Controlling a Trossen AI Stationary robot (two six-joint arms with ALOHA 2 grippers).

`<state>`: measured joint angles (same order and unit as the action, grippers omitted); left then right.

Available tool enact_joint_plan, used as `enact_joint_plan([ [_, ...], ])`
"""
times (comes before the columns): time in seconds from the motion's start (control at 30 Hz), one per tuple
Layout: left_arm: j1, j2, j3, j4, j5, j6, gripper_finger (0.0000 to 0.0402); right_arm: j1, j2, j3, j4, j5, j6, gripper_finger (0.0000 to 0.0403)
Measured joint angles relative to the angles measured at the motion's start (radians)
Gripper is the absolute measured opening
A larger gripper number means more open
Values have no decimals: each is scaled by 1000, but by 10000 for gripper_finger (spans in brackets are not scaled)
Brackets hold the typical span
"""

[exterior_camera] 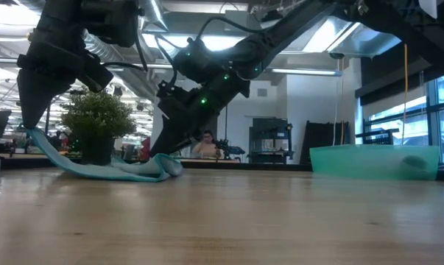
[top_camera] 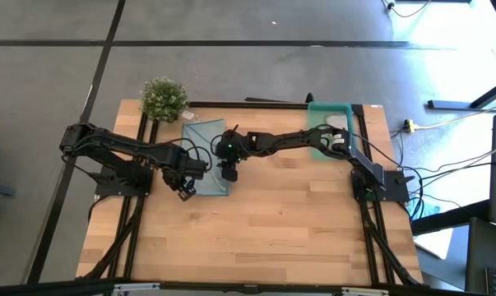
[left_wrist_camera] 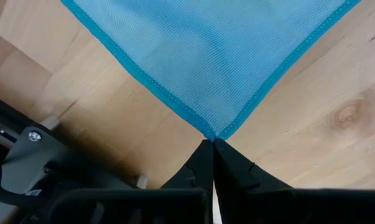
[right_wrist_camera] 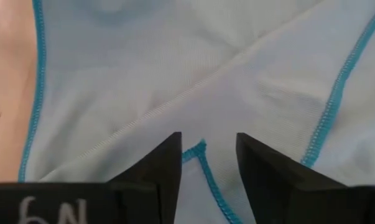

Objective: Roll microfiber towels into tight, uniform cylinder then place into a basket
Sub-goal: Fold the blue towel

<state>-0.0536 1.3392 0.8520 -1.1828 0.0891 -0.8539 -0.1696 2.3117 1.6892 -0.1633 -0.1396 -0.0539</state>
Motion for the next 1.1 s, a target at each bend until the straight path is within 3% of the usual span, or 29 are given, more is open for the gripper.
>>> enact_joint_plan([
  [0.43,0,0,0,36,-1,0,0,0,0,-32,11,15,-31,147],
  [0.97,0,0,0,44,-2,0,0,0,0,-33,2,15,-81,14],
  [1.1,0,0,0,44,-2,0,0,0,0,-33,11,15,-82,15],
])
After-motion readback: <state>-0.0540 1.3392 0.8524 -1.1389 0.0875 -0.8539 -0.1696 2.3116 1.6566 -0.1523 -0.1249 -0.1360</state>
